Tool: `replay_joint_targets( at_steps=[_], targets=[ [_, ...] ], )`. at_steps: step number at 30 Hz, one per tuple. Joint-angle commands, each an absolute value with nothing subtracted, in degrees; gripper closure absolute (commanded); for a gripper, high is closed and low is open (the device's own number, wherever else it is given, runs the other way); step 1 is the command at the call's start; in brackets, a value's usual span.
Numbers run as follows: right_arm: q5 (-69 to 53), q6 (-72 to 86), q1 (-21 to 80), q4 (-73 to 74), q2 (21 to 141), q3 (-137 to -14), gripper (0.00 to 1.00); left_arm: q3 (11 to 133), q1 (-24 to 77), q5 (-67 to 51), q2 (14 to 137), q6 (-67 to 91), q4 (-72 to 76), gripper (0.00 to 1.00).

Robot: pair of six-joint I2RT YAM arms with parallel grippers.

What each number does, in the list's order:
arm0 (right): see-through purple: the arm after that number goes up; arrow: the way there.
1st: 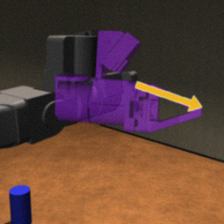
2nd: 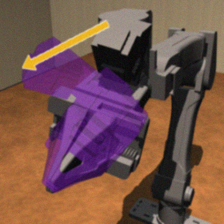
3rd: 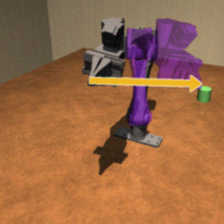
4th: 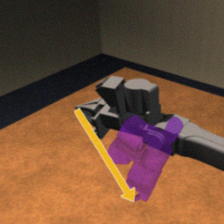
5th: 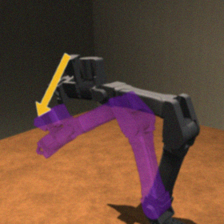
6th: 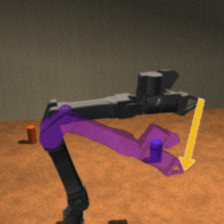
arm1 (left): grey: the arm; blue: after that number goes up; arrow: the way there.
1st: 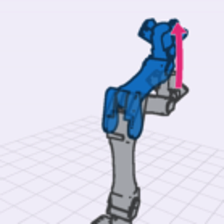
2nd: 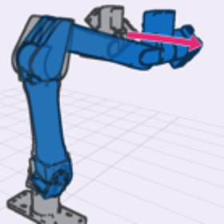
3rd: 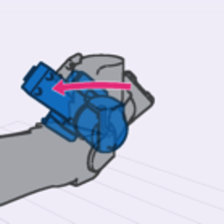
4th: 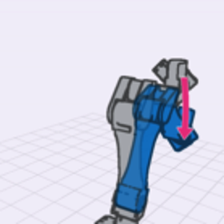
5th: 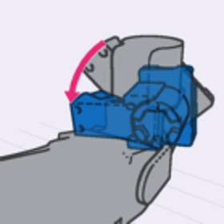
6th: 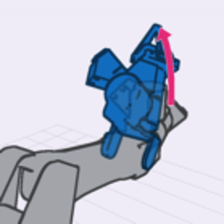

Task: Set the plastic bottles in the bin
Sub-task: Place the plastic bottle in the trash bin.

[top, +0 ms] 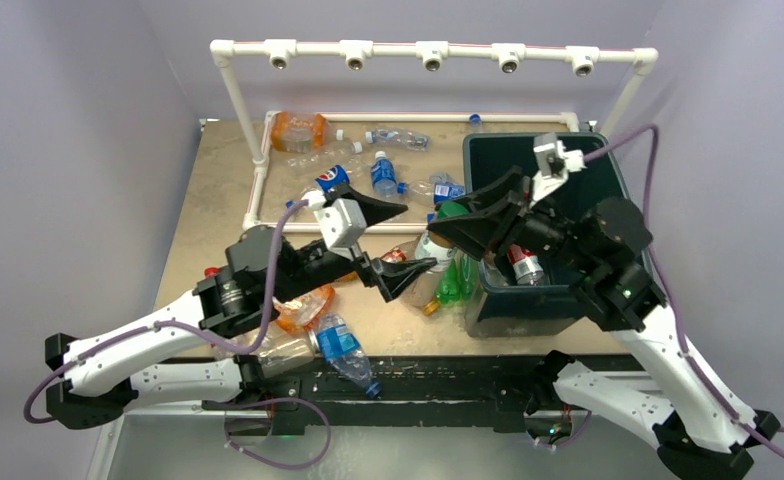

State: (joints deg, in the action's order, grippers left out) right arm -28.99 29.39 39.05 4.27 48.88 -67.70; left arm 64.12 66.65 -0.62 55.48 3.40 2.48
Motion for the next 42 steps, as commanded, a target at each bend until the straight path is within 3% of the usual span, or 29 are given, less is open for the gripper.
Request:
replay_joint_targets(
  at_steps=[1, 6, 12, 20, 27, 42],
  targets=[
    [-19.0, 24.4, 38.9, 6.7, 45.4, -74.6, 1.00, 63.3, 66.5, 5.2, 50.9, 4.3, 2.6, 0.03],
    [-1.4, 16.8, 39.0, 7.7, 41.4, -79.4, 1.00, 60.1, 66.5, 12.3, 43.8, 2.8, 0.2, 0.01],
    [19.4, 10.8, 39.0, -4.3, 32.7, -72.1, 1.00, 55.7, 66.5, 20.5, 38.2, 1.0, 0.1, 0.01],
    [40.3, 6.3, 39.0, 3.2, 37.2, -67.7, 1.00, 52.3, 66.5, 33.8, 38.1, 0.3, -4.1, 0.01],
    [42.8, 8.4, 39.0, 2.6, 37.9, -61.2, 1.00, 47.6, 66.5, 40.0, 36.8, -3.1, -4.1, 0.01],
    [32.4, 16.8, 39.0, 11.0, 39.3, -58.4, 1.00, 41.5, 66.5, 48.9, 33.1, 0.2, -5.0, 0.01]
  ],
)
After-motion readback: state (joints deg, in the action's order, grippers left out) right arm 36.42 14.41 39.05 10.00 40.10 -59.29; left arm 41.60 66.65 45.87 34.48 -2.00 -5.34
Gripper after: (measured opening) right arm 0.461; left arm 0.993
